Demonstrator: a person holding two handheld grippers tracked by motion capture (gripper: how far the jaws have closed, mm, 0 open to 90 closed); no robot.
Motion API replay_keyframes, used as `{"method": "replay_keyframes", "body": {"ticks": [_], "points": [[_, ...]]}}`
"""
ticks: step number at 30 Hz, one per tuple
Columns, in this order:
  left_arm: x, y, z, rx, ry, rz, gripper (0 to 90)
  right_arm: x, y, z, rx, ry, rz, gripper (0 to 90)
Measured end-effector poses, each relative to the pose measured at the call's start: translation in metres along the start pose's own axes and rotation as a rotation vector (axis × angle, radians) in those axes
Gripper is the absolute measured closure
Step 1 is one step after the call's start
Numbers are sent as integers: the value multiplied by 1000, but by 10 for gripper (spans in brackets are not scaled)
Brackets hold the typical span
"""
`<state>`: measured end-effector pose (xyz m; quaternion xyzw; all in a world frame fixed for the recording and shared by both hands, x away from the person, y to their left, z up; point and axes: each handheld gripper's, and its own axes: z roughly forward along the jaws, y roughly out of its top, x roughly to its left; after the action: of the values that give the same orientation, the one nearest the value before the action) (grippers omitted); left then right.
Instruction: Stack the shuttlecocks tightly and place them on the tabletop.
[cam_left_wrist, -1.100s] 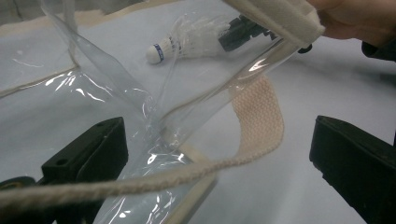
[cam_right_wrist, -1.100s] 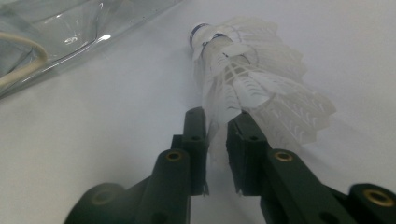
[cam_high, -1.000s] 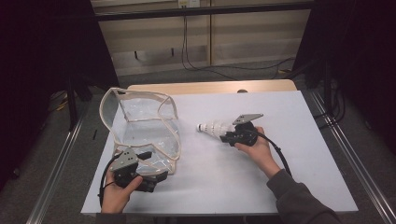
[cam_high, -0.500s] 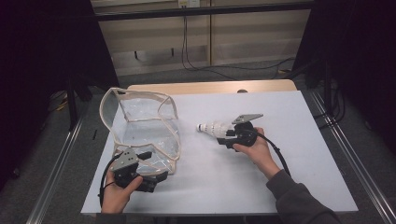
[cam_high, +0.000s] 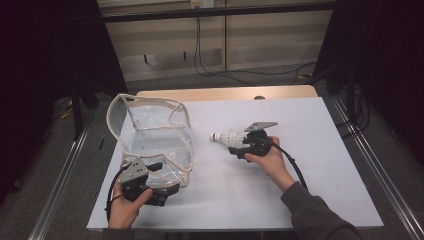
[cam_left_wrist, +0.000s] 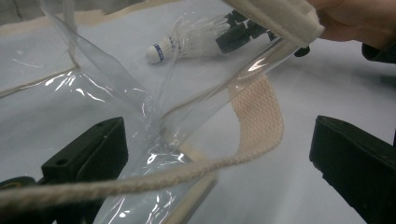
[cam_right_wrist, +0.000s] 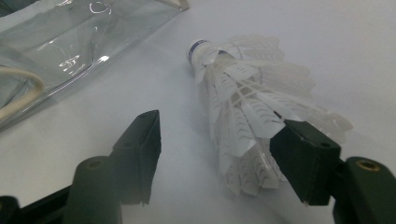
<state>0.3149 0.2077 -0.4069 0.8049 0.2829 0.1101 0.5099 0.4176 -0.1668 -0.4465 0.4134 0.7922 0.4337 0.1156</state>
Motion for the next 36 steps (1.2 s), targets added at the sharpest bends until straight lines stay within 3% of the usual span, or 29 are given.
{"method": "replay_keyframes", "body": {"ticks": [6,16,25,36], "points": [[0,0,0,-2,-1,-2,43,2,1,3,-2,-11,16,259],[0,0,0,-2,-3,0,43,7,2,13,-3,-19,34,238],[1,0,-1,-2,-6,-2,43,9,2,19,-12,-53,43,315],[1,-1,0,-7,-10,-3,43,13,4,23,-28,-62,48,455]]}}
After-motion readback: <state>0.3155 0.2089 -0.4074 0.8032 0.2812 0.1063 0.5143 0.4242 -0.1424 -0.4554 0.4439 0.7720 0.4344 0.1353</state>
